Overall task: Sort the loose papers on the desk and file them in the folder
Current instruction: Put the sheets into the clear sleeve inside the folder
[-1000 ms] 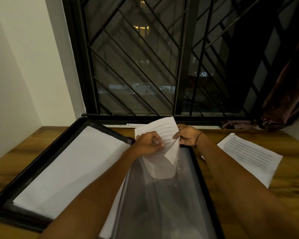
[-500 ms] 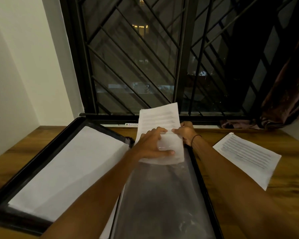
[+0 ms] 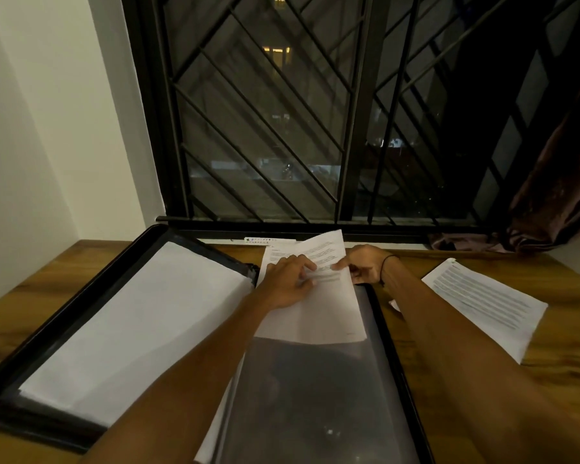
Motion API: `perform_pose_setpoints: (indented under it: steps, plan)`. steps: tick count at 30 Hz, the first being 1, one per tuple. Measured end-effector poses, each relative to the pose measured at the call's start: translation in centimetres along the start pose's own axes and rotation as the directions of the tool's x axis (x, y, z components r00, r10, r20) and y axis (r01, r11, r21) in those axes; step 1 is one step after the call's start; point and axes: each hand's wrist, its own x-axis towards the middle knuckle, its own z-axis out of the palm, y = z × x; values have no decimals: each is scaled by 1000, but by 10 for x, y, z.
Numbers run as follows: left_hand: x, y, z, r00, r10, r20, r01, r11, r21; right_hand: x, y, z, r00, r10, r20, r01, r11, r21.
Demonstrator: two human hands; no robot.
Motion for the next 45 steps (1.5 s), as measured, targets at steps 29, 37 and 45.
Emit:
perform_pose_setpoints:
  steps: [29,37,45]
  plan:
    - [8,-15,6,995,20,-100,-31,993,-114,8,4,-4,970,-230,81,243,929,-279]
    - [13,-14,10,995,-6,-102,-5,994,-113,-7,1,-6,950,-94,297,194,925,-327]
    - [13,-13,4,983,-74,-168,43,982,-183,-34,5,-6,934,-126,333,213,948,-237]
